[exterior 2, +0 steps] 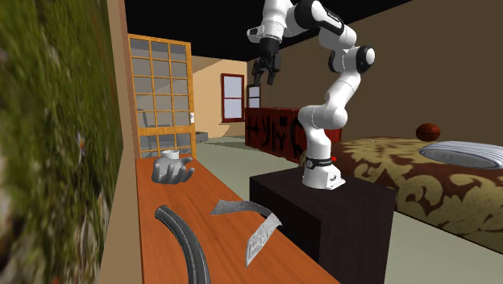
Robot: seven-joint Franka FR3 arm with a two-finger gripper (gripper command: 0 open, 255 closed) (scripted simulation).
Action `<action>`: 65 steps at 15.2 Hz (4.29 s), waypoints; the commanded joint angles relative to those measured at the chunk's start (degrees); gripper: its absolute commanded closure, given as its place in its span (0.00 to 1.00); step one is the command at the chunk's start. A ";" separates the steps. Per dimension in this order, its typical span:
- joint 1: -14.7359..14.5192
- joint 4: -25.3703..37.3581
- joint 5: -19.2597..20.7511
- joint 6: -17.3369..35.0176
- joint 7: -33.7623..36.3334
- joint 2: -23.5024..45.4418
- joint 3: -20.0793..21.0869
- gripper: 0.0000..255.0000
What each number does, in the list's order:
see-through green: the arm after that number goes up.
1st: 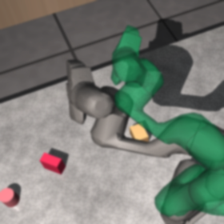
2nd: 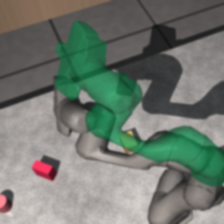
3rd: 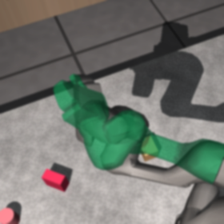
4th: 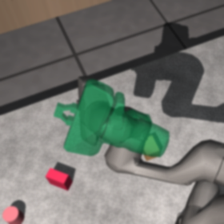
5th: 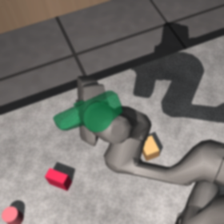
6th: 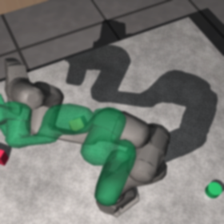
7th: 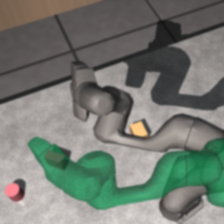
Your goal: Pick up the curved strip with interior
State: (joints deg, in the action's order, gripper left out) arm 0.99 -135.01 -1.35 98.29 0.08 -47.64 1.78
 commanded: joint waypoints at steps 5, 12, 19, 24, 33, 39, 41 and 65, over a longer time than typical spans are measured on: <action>0.28 -4.50 0.10 6.99 3.91 3.19 3.59 0.00; 1.49 -9.37 1.40 19.45 11.61 12.42 10.08 0.00; 4.61 -10.06 6.35 31.19 21.68 25.95 16.94 0.00; 7.92 -7.77 14.58 37.69 31.88 37.83 21.49 0.00; 8.28 0.25 34.22 41.75 51.38 58.40 21.76 0.00; 7.26 0.65 39.15 44.56 55.63 62.88 20.04 0.00; 7.14 0.71 39.62 44.82 56.04 63.31 19.84 0.00; 9.01 0.52 28.55 37.84 46.39 53.19 23.20 1.00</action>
State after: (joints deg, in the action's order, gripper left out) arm 9.96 -134.52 27.88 136.61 47.02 6.19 24.83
